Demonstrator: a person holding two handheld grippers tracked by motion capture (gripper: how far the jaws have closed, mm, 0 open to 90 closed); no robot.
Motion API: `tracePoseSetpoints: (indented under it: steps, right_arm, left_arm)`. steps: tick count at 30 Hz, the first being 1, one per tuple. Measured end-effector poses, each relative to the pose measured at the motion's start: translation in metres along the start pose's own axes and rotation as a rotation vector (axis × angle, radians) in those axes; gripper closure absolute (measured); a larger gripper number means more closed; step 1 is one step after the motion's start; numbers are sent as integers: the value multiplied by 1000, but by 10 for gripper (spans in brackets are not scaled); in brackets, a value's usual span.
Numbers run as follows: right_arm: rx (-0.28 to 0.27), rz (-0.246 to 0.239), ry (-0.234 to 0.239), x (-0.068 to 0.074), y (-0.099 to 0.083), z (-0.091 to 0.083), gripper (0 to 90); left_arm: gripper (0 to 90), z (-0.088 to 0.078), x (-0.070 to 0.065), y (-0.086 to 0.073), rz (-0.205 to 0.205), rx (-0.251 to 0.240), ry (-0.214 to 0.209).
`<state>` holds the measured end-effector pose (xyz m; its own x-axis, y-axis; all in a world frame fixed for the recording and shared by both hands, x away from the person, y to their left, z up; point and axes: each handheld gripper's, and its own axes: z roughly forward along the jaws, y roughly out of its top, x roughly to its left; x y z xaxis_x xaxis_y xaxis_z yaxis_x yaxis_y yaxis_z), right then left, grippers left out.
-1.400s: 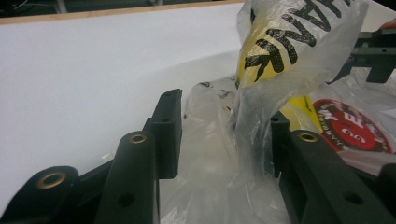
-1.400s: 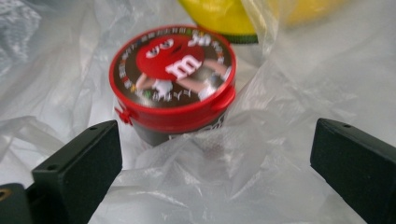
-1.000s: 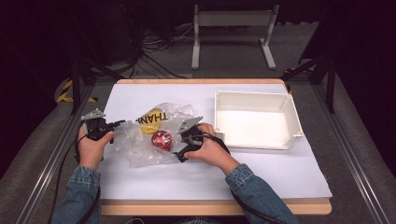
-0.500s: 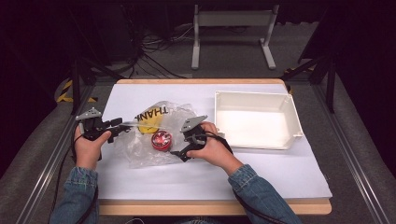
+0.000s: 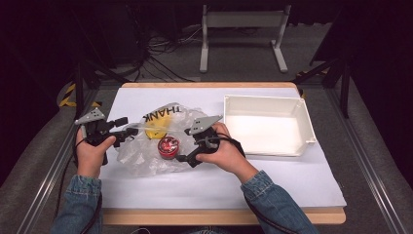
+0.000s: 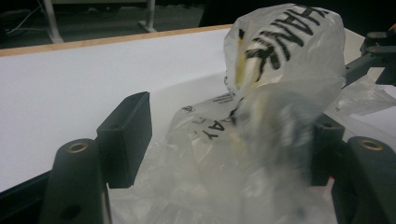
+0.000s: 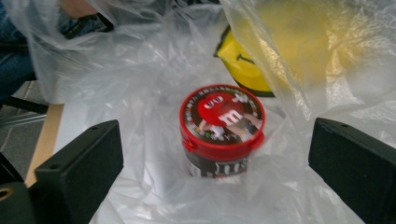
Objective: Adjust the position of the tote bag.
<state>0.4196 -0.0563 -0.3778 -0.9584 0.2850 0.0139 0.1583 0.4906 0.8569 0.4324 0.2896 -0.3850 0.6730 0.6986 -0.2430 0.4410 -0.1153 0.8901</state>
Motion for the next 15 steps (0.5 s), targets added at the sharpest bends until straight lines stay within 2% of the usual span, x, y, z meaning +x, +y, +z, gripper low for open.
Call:
tracePoseSetpoints:
  steps: [8,15]
  right_arm:
    - [-60,-27,24,7,11,4,94]
    - [-110,-40,25,9,21,5,94]
  left_arm:
    - [326,2,-2,0,7,8,2]
    - [316,0,-5,2,18,-4,3]
